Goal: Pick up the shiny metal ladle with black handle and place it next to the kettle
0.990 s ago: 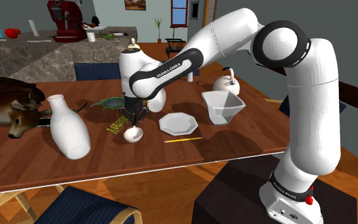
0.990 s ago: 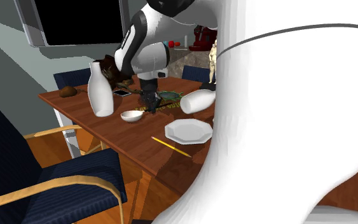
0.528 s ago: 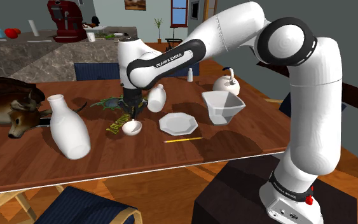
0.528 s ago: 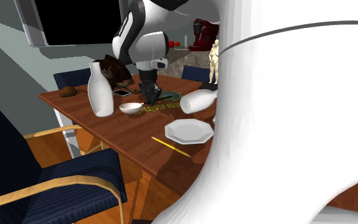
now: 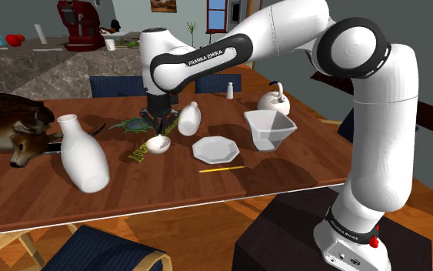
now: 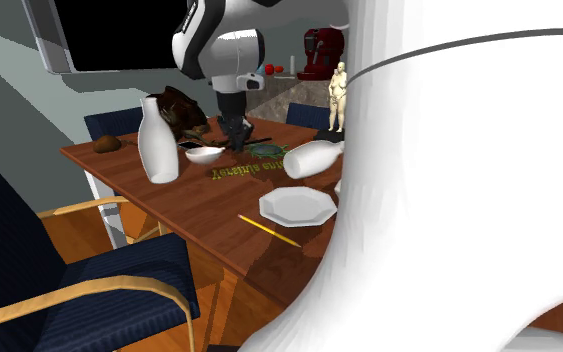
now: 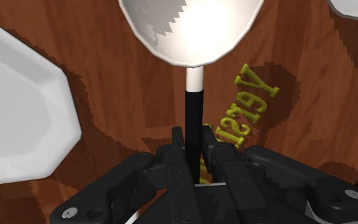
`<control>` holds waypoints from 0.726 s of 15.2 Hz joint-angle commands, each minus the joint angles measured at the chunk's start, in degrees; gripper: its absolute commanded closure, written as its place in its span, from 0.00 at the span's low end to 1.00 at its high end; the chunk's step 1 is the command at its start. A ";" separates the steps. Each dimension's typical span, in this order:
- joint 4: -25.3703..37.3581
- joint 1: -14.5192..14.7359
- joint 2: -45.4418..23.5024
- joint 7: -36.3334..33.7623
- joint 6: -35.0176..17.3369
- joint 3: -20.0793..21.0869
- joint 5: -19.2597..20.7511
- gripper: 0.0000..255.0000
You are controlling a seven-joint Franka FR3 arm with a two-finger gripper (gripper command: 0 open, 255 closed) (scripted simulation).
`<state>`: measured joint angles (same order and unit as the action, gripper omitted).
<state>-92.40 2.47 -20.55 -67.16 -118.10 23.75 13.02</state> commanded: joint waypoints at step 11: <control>7.30 0.31 1.35 1.12 8.50 0.53 -1.09 1.00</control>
<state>-86.23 2.64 -19.02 -66.10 -110.59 24.25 11.91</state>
